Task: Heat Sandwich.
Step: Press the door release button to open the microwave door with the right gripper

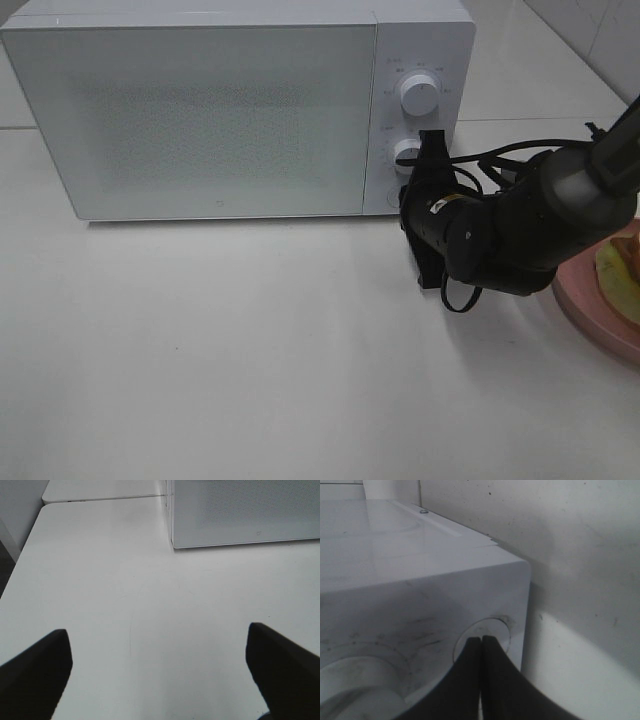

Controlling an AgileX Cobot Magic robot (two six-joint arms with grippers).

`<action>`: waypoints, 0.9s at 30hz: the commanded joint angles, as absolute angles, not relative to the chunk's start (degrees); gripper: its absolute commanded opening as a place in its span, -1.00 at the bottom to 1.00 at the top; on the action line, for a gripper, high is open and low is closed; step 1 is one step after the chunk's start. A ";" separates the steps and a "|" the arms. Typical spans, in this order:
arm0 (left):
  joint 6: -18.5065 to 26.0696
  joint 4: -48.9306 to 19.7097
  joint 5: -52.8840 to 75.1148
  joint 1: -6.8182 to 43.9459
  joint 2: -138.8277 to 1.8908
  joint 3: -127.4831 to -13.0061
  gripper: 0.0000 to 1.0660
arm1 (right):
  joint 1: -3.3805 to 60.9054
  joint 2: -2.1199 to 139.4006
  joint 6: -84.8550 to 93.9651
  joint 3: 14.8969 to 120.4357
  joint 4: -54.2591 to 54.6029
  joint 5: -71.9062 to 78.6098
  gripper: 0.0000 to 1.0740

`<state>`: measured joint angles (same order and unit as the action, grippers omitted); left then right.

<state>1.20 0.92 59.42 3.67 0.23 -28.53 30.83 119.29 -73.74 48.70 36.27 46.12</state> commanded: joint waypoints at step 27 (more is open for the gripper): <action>1.26 0.57 58.90 3.55 1.78 -28.30 0.67 | 29.28 121.35 -73.97 55.75 36.67 56.89 -0.98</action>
